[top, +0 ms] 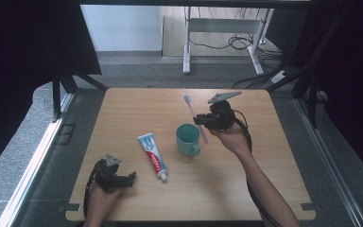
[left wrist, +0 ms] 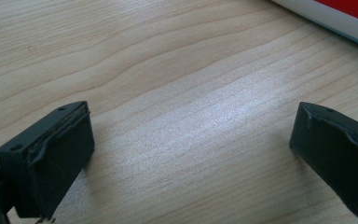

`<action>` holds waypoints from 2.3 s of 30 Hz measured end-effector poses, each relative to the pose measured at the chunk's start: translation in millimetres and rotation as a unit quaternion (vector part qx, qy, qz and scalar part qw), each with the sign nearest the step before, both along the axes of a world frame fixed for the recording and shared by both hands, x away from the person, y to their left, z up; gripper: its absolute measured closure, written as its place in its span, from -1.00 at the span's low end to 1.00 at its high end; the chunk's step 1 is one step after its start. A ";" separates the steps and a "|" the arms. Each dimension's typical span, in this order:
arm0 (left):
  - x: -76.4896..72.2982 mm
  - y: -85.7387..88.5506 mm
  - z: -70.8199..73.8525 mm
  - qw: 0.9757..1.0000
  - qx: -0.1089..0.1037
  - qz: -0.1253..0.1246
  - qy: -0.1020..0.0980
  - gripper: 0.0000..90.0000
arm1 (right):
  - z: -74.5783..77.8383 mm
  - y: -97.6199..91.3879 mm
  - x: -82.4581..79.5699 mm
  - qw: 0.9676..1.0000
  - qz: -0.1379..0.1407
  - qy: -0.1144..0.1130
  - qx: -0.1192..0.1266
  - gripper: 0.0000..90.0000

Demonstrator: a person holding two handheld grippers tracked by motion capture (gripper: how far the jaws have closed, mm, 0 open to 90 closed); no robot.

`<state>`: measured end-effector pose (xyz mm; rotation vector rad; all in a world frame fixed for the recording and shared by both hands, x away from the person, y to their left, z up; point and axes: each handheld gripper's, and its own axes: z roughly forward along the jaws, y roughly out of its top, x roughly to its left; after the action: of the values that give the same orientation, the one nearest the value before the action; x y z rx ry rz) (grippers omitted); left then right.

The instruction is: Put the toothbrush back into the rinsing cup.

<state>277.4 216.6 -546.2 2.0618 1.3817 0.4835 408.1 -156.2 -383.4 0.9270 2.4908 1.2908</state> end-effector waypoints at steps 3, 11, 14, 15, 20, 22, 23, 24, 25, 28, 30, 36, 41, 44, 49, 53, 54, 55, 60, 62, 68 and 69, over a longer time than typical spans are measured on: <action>0.0 0.0 0.0 1.000 0.000 0.000 0.000 -1.00 | 1.5 5.7 2.0 1.000 0.003 0.001 -0.004 0.75; 0.1 0.0 0.0 1.000 0.000 0.000 -0.001 -1.00 | 6.0 19.7 7.0 1.000 0.010 -0.001 -0.012 0.75; 0.1 0.0 -0.1 1.000 0.000 0.000 -0.001 -1.00 | 7.3 24.7 8.8 1.000 0.010 -0.001 -0.014 0.75; 0.1 0.0 -0.1 1.000 0.000 0.000 -0.001 -1.00 | 7.6 26.3 9.5 1.000 0.010 -0.002 -0.014 0.75; 0.1 -0.1 -0.1 1.000 0.000 0.000 -0.001 -1.00 | 8.2 34.6 12.5 1.000 0.013 -0.006 -0.018 0.75; 0.1 0.0 -0.1 1.000 0.000 0.000 -0.001 -1.00 | 8.1 38.0 13.7 1.000 0.013 -0.005 -0.020 0.75; 0.1 0.0 -0.1 1.000 0.000 0.000 -0.001 -1.00 | 7.9 39.5 14.3 1.000 0.013 -0.005 -0.020 0.75; 0.1 0.0 -0.1 1.000 0.000 0.000 -0.001 -1.00 | 7.6 41.0 15.1 1.000 0.014 -0.007 -0.021 0.75; 0.1 -0.1 -0.1 1.000 0.000 0.000 -0.001 -1.00 | 7.3 42.8 15.7 1.000 0.014 -0.006 -0.021 0.75; 0.1 0.0 -0.1 1.000 0.000 0.000 -0.001 -1.00 | 5.5 46.3 16.8 1.000 0.014 -0.006 -0.023 0.75; 0.1 0.0 0.0 1.000 0.001 0.000 -0.001 -1.00 | 2.8 48.2 17.4 1.000 0.015 -0.007 -0.025 0.75; 0.0 0.1 0.1 1.000 0.001 0.000 0.000 -1.00 | -9.1 49.4 18.7 0.999 0.014 -0.002 -0.029 0.75; 0.0 0.0 0.0 1.000 0.000 0.000 0.000 -1.00 | -17.6 47.9 19.2 0.999 0.013 -0.001 -0.029 0.75; 0.0 0.0 0.0 1.000 0.000 0.000 0.000 -1.00 | -21.3 47.0 19.7 0.999 0.014 0.000 -0.029 0.75; 0.0 0.0 0.0 1.000 0.000 0.000 0.000 -1.00 | -26.8 46.4 19.3 0.999 0.014 0.000 -0.029 0.75; 0.0 0.0 -0.1 1.000 0.000 0.000 0.000 -1.00 | -31.8 45.9 19.4 0.999 0.016 0.003 -0.029 0.75; 0.0 0.0 -0.1 1.000 0.000 0.000 0.000 -1.00 | -33.1 45.8 19.3 0.999 0.016 0.004 -0.029 0.75; 0.0 0.0 0.0 1.000 0.000 0.000 0.000 -1.00 | -34.5 45.6 19.5 0.999 0.018 0.003 -0.029 0.75; 0.1 0.0 -0.1 1.000 0.000 0.000 0.000 -1.00 | -41.8 45.0 18.9 0.999 0.017 0.007 -0.029 0.75; 0.0 0.0 -0.1 1.000 0.000 0.000 0.000 -1.00 | -44.5 44.8 18.9 0.999 0.018 0.008 -0.029 0.75; 0.0 0.0 0.0 1.000 0.000 0.000 0.000 -1.00 | -51.6 44.0 18.4 0.999 0.018 0.012 -0.026 0.75; 0.0 0.0 0.0 1.000 0.000 0.000 0.000 -1.00 | -52.9 44.0 18.4 0.999 0.018 0.012 -0.026 0.75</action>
<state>277.4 216.6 -546.2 2.0619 1.3807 0.4837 426.5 -112.2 -436.3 0.8953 2.5588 1.2267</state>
